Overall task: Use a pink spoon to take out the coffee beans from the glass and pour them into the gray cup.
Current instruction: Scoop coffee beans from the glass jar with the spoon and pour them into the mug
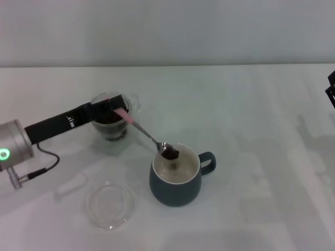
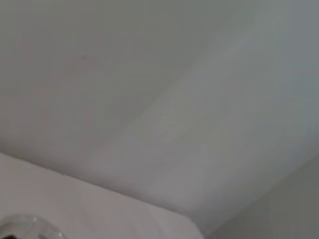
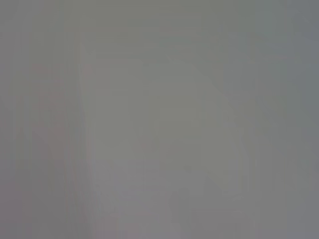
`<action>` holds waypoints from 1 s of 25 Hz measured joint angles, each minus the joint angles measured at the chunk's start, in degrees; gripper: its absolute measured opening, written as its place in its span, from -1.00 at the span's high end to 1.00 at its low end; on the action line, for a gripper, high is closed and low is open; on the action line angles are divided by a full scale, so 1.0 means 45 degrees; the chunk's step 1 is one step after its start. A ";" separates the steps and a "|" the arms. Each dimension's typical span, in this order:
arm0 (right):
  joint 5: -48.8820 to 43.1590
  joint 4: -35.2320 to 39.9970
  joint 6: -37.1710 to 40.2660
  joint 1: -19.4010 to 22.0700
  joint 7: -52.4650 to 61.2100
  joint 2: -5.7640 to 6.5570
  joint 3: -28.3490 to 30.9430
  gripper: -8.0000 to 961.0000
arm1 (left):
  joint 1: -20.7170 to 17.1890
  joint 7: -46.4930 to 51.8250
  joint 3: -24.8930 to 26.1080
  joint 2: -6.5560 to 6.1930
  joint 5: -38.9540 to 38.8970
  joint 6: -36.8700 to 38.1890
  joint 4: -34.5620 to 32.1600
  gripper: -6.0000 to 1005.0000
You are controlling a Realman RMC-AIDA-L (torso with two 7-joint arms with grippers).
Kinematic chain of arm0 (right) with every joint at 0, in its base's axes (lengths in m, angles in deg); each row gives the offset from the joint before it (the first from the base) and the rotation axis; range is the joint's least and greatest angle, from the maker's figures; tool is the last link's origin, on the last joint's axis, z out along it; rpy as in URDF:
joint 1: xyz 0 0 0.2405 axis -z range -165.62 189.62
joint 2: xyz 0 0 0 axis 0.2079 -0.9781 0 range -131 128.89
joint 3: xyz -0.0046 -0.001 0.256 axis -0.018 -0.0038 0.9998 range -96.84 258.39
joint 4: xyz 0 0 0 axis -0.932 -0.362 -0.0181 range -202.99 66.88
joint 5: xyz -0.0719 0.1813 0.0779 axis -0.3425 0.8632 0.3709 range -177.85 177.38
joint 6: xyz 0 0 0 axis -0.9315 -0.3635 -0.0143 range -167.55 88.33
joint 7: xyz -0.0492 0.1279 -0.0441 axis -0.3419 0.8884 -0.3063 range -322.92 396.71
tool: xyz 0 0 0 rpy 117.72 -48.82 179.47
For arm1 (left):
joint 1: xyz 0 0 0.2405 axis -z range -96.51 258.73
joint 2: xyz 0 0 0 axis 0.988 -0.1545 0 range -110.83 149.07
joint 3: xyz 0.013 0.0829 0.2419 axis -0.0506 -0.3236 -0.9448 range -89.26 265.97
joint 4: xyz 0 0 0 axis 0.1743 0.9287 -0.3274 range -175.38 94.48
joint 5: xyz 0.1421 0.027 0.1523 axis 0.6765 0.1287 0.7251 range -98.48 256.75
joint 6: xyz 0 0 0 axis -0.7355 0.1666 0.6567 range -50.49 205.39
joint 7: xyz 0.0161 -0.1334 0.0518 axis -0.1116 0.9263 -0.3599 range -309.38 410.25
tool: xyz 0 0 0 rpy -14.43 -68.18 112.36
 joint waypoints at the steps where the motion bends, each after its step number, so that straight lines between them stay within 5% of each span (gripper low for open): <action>1: 0.0000 -0.0028 0.0010 0.0017 0.0000 0.0000 -0.0003 -0.82 | 0.0076 -0.0078 -0.0166 0.0009 0.0009 0.0107 -0.0138 0.65; 19: 0.0089 -0.0225 0.0128 0.0194 0.0000 0.0000 -0.0023 -0.82 | 0.1188 -0.0343 -0.4486 0.0138 -0.0184 0.1704 -0.1960 0.64; 25: 0.0074 -0.0270 0.0128 0.0192 0.0001 0.0000 -0.0022 -0.82 | 0.0721 -0.0273 -0.4552 0.0078 -0.1653 0.1365 -0.2076 0.63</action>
